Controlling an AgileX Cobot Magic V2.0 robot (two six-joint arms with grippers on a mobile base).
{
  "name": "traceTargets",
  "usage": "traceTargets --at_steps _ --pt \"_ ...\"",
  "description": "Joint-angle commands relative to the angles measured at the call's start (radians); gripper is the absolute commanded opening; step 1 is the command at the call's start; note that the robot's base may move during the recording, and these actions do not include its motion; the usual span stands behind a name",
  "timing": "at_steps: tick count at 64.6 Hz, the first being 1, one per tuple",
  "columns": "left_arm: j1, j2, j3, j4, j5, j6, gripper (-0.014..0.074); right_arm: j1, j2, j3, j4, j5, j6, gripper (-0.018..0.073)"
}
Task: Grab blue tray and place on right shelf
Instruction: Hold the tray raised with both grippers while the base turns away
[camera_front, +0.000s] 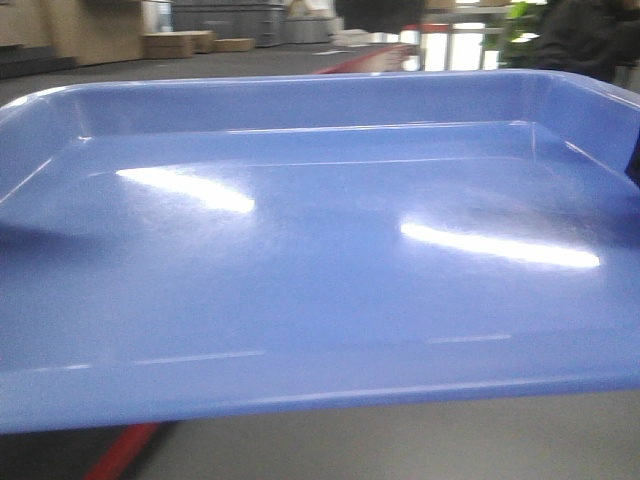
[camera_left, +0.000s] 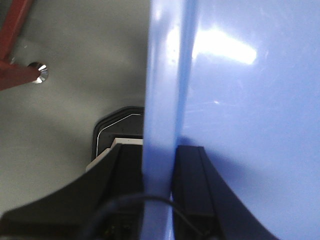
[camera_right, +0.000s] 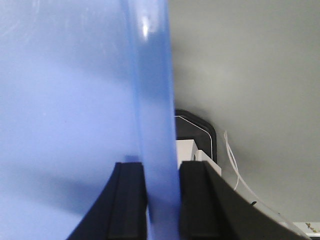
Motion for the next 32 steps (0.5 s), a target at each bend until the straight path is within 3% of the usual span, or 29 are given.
traceTargets --at_steps 1,32 --pt "-0.004 -0.019 -0.024 0.024 0.009 -0.03 0.0 -0.002 -0.026 -0.025 -0.028 -0.002 0.017 0.018" --pt "-0.004 -0.019 -0.024 0.024 0.009 -0.03 0.0 -0.002 -0.026 -0.025 -0.028 -0.002 0.017 0.018"
